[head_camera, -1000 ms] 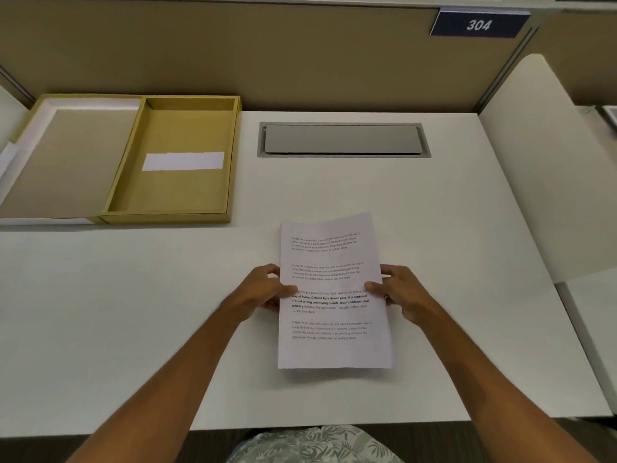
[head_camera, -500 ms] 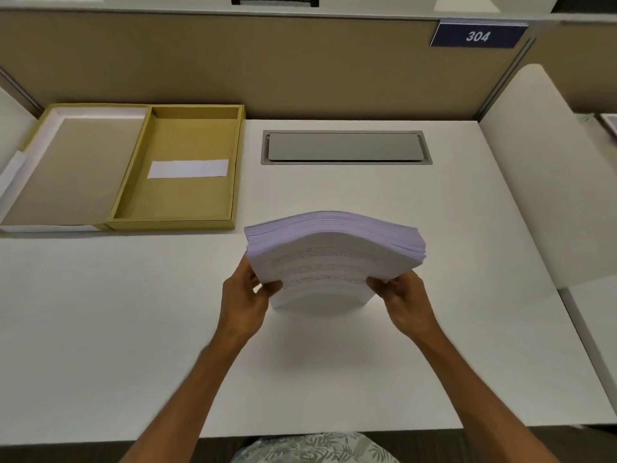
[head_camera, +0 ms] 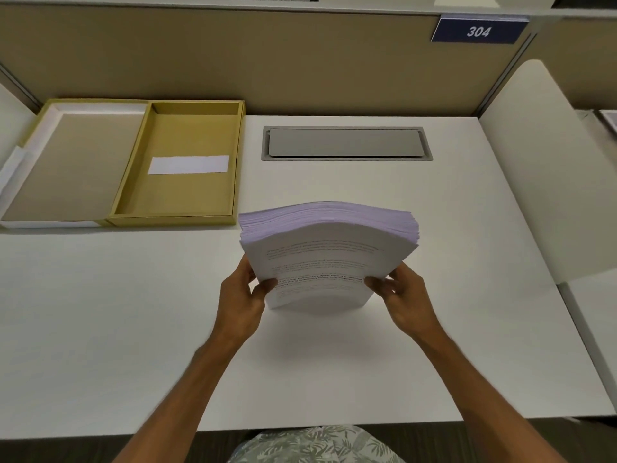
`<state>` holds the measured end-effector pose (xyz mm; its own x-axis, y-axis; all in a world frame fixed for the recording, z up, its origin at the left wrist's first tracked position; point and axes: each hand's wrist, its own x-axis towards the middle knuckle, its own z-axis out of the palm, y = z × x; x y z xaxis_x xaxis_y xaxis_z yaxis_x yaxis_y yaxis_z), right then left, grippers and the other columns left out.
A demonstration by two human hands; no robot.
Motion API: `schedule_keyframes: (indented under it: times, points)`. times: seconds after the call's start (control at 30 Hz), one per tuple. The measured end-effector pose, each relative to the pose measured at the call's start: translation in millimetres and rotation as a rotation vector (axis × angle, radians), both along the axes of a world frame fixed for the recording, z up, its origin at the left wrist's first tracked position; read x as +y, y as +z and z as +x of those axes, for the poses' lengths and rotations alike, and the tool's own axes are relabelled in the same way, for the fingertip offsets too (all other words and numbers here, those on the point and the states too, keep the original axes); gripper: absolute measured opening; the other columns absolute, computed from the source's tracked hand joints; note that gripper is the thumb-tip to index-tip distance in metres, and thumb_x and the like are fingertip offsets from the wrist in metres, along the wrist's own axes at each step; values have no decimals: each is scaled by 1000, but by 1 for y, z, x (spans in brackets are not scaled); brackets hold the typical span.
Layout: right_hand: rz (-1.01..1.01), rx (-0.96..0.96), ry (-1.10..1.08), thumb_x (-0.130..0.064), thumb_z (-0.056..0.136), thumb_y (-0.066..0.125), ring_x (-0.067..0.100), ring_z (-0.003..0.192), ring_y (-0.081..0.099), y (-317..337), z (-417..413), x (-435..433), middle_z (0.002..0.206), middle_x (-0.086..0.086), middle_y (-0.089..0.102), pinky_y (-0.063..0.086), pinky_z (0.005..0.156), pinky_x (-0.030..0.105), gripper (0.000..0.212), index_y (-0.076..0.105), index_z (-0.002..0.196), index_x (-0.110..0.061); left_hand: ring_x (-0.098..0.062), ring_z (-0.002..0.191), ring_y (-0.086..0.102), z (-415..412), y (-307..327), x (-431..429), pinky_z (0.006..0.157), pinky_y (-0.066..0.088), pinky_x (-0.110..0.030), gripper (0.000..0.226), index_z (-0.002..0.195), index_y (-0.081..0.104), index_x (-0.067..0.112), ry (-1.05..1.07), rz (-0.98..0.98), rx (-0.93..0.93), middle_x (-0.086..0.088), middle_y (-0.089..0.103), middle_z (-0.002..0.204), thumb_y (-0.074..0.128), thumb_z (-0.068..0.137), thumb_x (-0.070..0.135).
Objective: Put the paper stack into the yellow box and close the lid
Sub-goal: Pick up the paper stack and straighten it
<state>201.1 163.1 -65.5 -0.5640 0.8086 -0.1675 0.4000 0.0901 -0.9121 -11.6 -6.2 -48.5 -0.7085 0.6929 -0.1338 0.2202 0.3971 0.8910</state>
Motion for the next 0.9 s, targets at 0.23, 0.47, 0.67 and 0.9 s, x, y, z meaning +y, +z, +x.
schedule_keyframes:
  times: [0.23, 0.47, 0.67, 0.9]
  points:
    - [-18, 46, -25, -4, 96, 62, 21, 116, 65, 5, -7, -12, 117, -13, 67, 56, 99, 39, 42, 55, 137, -13, -11, 117, 58, 8, 3, 1, 96, 50, -30, 67, 130, 42, 43, 27, 126, -138, 30, 62, 110, 74, 83, 7]
    - [10, 252, -252, 5, 95, 57, 10, 116, 64, 24, -17, -35, 121, -4, 68, 54, 94, 20, 43, 55, 126, -25, -19, 118, 60, 6, 13, 10, 94, 57, -33, 56, 138, 46, 15, 47, 284, -186, -2, 63, 121, 62, 90, -8]
    - [-43, 170, -325, 2, 94, 62, 14, 121, 63, 16, -26, -44, 125, -4, 67, 53, 104, 37, 46, 53, 134, -20, -6, 109, 60, 6, 16, 12, 79, 56, -14, 61, 134, 44, 21, 56, 271, -159, 12, 61, 111, 66, 86, -9]
    - [4, 269, -359, -8, 89, 73, 8, 127, 57, 31, -24, -53, 129, -15, 64, 51, 102, 28, 58, 47, 138, -28, -11, 113, 59, 14, 20, 10, 86, 57, -24, 62, 127, 40, 36, 66, 298, -162, 11, 59, 114, 72, 85, 4]
